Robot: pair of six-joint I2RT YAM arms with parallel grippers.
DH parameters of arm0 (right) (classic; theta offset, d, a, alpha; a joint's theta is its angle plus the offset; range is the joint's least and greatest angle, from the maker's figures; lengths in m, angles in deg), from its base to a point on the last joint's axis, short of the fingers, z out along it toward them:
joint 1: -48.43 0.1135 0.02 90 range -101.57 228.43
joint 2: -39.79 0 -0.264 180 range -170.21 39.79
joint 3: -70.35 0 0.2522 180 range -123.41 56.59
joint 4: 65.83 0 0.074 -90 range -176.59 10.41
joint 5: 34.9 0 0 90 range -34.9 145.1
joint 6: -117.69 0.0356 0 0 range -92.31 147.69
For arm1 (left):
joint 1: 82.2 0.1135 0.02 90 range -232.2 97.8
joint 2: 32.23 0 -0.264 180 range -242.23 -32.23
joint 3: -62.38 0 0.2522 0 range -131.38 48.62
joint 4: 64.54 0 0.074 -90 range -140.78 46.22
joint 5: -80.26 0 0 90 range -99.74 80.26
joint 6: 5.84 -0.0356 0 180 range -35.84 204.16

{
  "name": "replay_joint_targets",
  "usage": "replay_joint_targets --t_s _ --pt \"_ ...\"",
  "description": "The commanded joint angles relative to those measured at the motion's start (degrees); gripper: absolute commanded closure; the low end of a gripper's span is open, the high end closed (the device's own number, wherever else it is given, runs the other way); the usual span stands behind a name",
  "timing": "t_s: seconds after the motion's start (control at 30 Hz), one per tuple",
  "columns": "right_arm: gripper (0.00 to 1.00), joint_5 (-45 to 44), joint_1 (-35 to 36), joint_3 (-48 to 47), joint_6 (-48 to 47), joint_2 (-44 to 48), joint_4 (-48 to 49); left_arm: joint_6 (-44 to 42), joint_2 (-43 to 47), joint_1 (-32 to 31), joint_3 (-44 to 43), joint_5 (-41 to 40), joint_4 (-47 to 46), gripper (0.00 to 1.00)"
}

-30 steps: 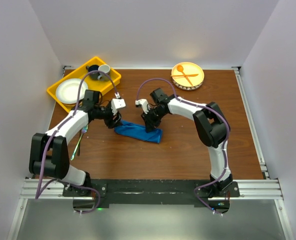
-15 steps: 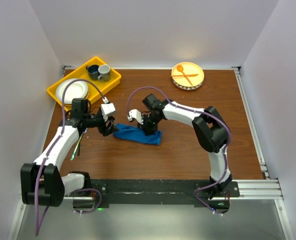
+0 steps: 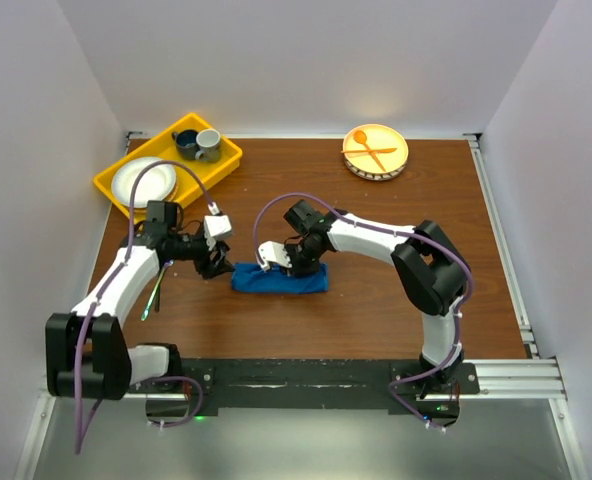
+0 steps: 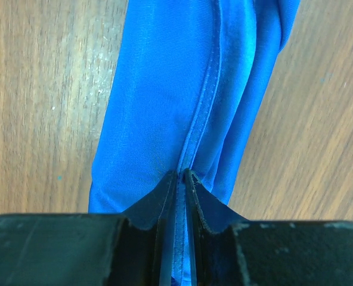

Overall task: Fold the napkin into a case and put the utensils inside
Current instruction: Stuff the top corner of the smaller-rectangle-folded napkin into the folded napkin.

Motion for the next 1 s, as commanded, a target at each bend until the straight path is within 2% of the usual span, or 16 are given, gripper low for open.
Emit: replay_joint_targets --t_s 0.0,0.1,0.2,0.3,0.47,0.53,0.7,0.8,0.97 --pt "0.84 -5.39 0.00 4.00 -2.82 -5.07 -8.53 -8.23 7.87 -1.62 5.01 0.30 -0.16 0.40" --pt "0.84 -4.60 0.00 3.13 -2.73 -4.98 -8.70 -7.44 17.52 -4.61 11.34 -5.41 -8.58 0.43" --pt "0.84 -3.98 0.00 3.04 -1.94 -4.89 -8.44 -6.38 23.25 -9.52 17.14 -13.06 -13.69 0.44" --pt "0.84 -3.11 0.00 3.30 -1.33 -4.89 -8.26 -5.42 26.59 -14.98 21.19 -19.31 -16.25 0.38" --pt "0.84 -1.17 -0.08 3.65 -0.71 -4.72 -8.35 -2.79 24.86 -20.25 24.01 -25.02 -19.15 0.35" --pt "0.84 -1.08 0.00 4.35 -0.62 -4.54 -7.82 3.43 22.49 -20.00 22.53 -26.78 -22.48 0.40" --pt "0.84 -0.99 0.00 4.62 -0.79 -4.72 -7.74 16.36 17.12 -14.64 17.77 -22.31 -25.92 0.47" --pt "0.84 -1.00 -0.08 4.62 -0.97 -4.89 -7.73 16.55 14.49 -14.11 16.63 -20.82 -25.04 0.51" --pt "0.84 -0.82 -0.08 4.44 -0.88 -5.15 -7.47 15.33 10.18 -13.32 15.13 -18.10 -24.26 0.64"
